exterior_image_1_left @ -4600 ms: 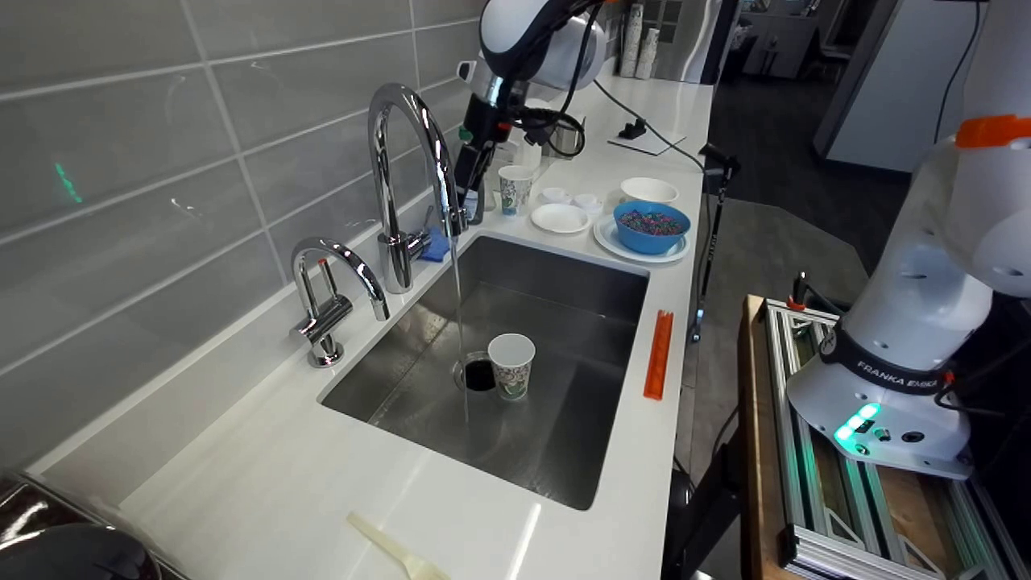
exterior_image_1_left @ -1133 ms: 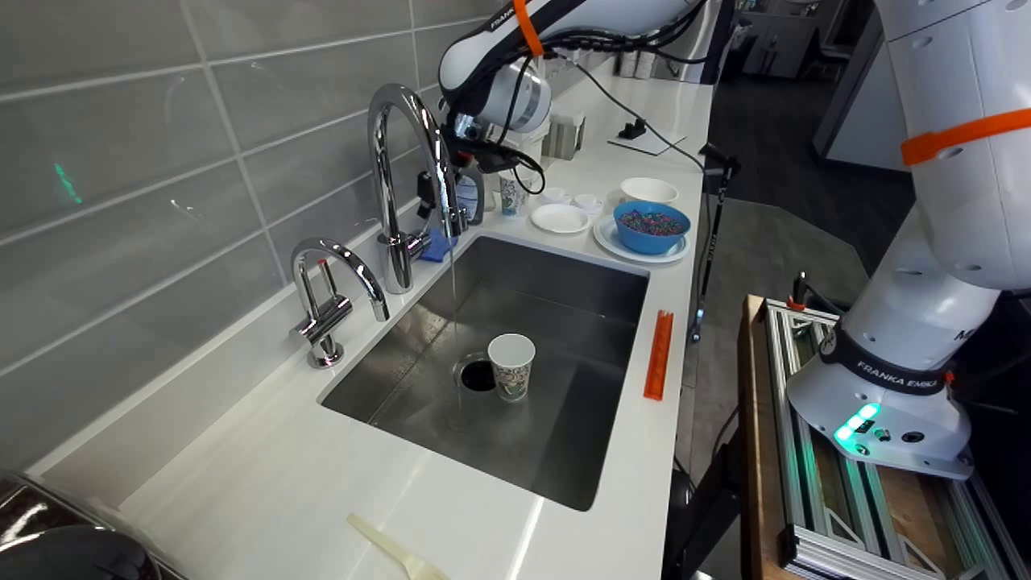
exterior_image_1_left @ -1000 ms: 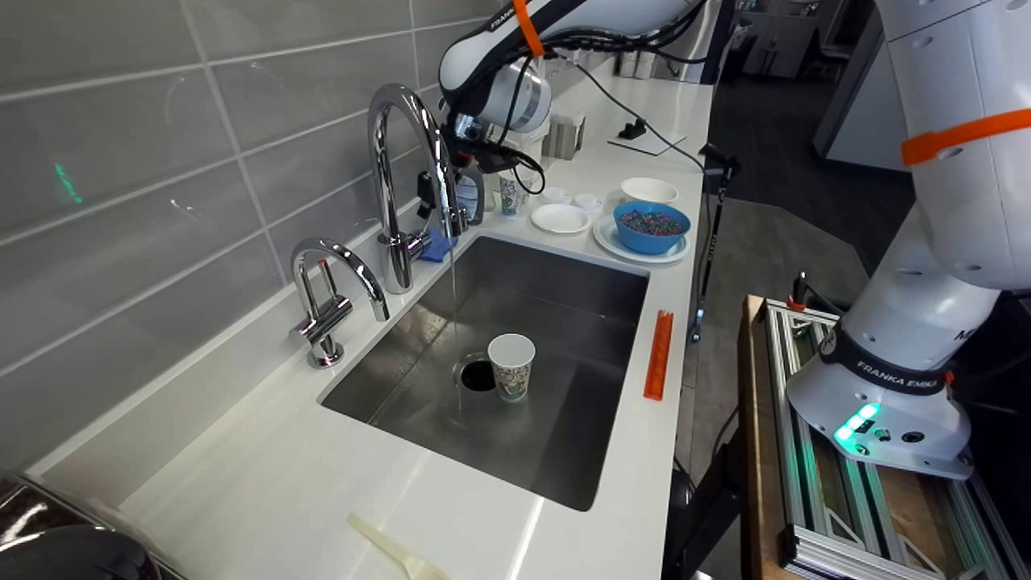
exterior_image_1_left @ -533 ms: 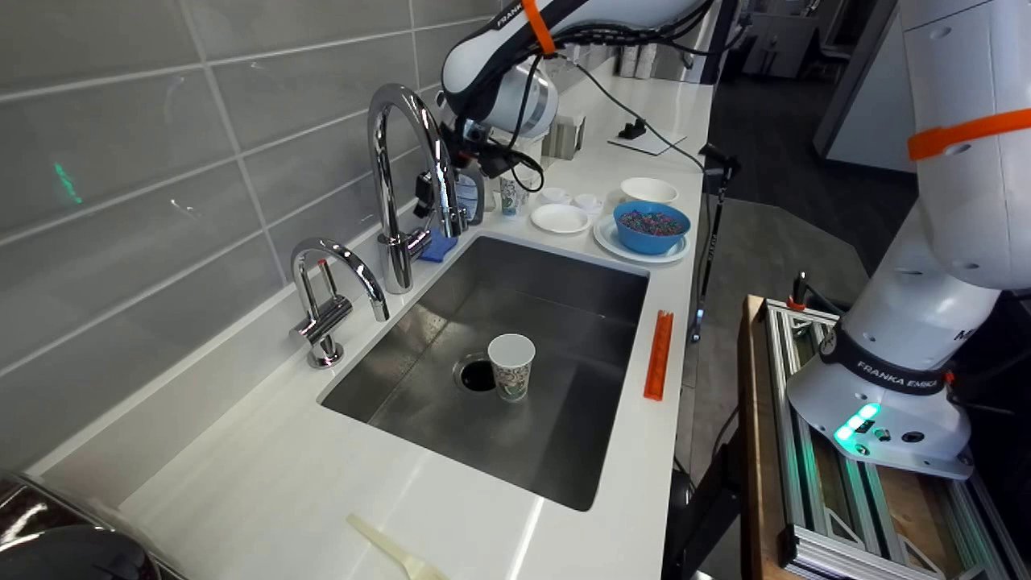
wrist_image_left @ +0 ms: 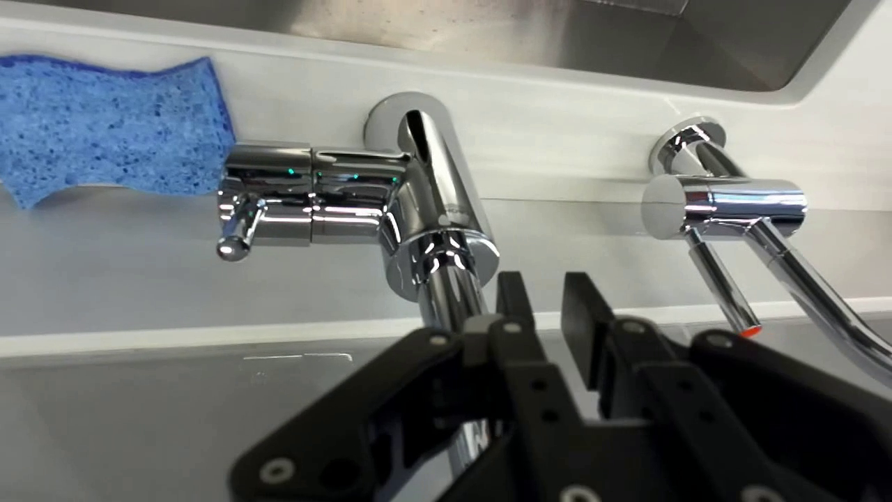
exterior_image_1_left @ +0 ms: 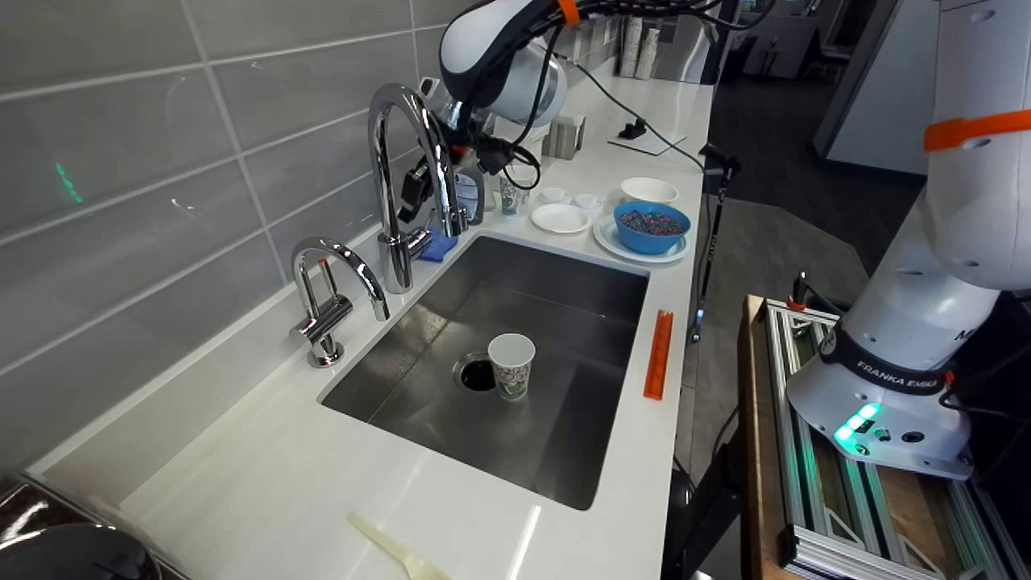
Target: Close the faucet.
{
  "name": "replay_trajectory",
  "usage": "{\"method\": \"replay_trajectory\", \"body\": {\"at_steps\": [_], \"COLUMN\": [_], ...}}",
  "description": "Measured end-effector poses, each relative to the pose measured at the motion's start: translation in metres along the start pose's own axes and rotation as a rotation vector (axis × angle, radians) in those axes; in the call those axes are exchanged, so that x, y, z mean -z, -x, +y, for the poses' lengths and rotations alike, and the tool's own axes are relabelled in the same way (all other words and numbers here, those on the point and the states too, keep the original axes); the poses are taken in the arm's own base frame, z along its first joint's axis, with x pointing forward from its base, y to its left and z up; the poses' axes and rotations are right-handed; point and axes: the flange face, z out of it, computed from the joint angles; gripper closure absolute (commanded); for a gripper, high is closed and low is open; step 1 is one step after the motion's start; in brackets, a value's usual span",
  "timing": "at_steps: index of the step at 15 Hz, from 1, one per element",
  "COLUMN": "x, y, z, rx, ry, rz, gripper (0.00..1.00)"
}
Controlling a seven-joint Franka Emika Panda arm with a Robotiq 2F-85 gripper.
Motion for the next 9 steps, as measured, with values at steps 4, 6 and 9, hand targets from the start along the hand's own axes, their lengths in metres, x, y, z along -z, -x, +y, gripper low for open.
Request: {"method": "replay_trajectory", "body": {"at_steps": [4,6,9], "x": [0.008,0.012,0.020], "y": [0.005,0.009,0.022], "z": [0.010,0.019,0.033], "rx": [-0.015,-0.034,-0.050], "ry": [0.022,0.038,0.088], "rz": [-0.002,-0.006,-0.032], "gripper": [0.17,0.02,0.00]}}
